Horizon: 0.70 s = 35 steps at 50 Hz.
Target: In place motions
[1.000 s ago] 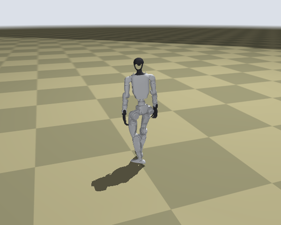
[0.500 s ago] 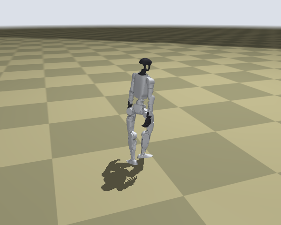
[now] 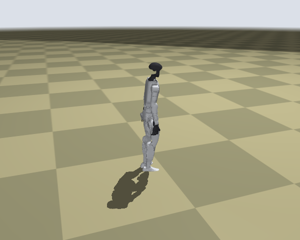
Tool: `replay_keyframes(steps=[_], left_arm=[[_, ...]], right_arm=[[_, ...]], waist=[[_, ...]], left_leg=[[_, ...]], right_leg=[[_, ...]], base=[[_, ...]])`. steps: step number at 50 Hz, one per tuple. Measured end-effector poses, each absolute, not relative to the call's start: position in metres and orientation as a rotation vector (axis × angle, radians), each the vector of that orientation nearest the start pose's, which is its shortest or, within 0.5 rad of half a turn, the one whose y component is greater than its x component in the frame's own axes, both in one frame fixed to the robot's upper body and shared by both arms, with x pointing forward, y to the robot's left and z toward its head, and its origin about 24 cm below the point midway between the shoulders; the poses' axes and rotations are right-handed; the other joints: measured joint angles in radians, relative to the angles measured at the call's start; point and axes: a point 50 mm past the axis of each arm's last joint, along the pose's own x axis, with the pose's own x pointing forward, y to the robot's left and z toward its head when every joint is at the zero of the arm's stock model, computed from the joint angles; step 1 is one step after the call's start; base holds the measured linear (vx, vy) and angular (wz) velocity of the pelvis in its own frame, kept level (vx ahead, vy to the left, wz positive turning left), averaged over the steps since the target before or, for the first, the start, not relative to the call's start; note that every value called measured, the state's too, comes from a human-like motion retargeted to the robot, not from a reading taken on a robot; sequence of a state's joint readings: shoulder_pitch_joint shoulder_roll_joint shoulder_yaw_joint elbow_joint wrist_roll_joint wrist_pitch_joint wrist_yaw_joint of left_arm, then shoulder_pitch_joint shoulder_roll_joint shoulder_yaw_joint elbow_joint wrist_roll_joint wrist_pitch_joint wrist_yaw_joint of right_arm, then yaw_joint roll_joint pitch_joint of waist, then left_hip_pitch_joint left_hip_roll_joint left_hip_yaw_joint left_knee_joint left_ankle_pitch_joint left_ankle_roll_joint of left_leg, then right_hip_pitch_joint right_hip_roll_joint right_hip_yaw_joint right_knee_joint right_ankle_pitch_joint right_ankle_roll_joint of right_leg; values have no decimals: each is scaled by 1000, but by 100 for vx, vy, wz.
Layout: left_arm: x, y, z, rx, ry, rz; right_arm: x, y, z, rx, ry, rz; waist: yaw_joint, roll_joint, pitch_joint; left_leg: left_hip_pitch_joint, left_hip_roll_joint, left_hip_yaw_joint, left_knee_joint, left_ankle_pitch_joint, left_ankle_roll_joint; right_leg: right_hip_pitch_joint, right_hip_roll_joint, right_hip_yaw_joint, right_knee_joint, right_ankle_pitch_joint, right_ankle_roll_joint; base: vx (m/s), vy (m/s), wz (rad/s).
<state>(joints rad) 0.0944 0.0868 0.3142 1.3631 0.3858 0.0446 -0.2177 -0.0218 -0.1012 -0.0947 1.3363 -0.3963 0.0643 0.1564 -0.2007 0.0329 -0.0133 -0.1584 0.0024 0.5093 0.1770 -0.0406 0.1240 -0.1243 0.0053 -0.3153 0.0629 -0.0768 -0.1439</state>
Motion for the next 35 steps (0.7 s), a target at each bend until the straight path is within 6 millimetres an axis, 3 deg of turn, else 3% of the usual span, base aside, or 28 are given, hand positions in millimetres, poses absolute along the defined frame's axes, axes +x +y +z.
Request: replay_keyframes(steps=[2, 3, 5, 9, 15, 19, 25, 28, 30, 32, 35], left_arm=[[5, 192, -180, 5, 1532, -105], [2, 191, -180, -10, 1538, -101], [0, 191, -180, -33, 1542, -92], [1, 195, -179, -35, 1533, -70], [-4, 205, -177, 22, 1540, -81], [0, 211, -176, 85, 1508, -89], [6, 218, -173, 181, 1456, -84], [13, 220, -172, 159, 1411, -63], [23, 223, -170, 152, 1376, -54], [32, 226, -169, 144, 1353, -34], [43, 230, -168, 145, 1332, -15]], right_arm=[[57, -188, -177, -238, 1432, 247], [52, -188, -178, -241, 1448, 263], [46, -187, -179, -245, 1474, 275], [39, -191, -179, -232, 1492, 225], [34, -196, -179, -204, 1527, 187], [38, -198, -178, -211, 1524, 193], [29, -202, -177, -279, 1567, 298], [24, -205, -177, -300, 1581, 339], [23, -206, -177, -273, 1577, 320], [20, -211, -176, -259, 1586, 281], [13, -223, -175, -244, 1605, 204]], waist=[[-48, 34, -13], [-70, 47, -27], [-89, 50, -37], [39, 33, -32], [119, 30, -41], [77, 19, -15], [138, -22, 12], [282, -49, 31], [225, -47, 62], [93, -12, 80], [73, 1, 74]], left_leg=[[44, 6, -43, -29, -43, -60], [50, 36, 26, -29, -40, -67], [19, 49, -12, -10, -21, -88], [95, 60, 199, -59, -43, -90], [96, 55, 210, -77, -38, -96], [60, 29, 55, -58, -17, -88], [0, -15, -207, -49, 55, -107], [-17, -29, -310, -67, 103, -136], [-30, -80, -515, -76, 155, -158], [-48, -131, -760, -77, 199, -205], [-79, -175, -875, -95, 209, -275]], right_leg=[[4, 35, -3, 1, -9, 1], [-5, 43, 9, 4, -11, 5], [-17, 43, 34, 15, -10, 11], [4, 63, 167, 24, -12, 22], [8, 56, 184, 41, -11, 46], [13, 39, 43, 77, -36, 39], [56, 6, -60, 158, -97, 113], [80, 16, 245, 199, -85, 154], [51, 65, 354, 253, -65, 148], [26, 104, 389, 305, -92, 192], [48, 129, 394, 290, -153, 244]], base=[[29, -15, 18], [26, -20, -11], [15, -21, -68], [7, -13, -188], [14, -17, -33], [21, -24, 176], [45, -41, 241], [63, -34, 226], [70, -24, 592], [54, -24, 715], [53, -22, 478]])
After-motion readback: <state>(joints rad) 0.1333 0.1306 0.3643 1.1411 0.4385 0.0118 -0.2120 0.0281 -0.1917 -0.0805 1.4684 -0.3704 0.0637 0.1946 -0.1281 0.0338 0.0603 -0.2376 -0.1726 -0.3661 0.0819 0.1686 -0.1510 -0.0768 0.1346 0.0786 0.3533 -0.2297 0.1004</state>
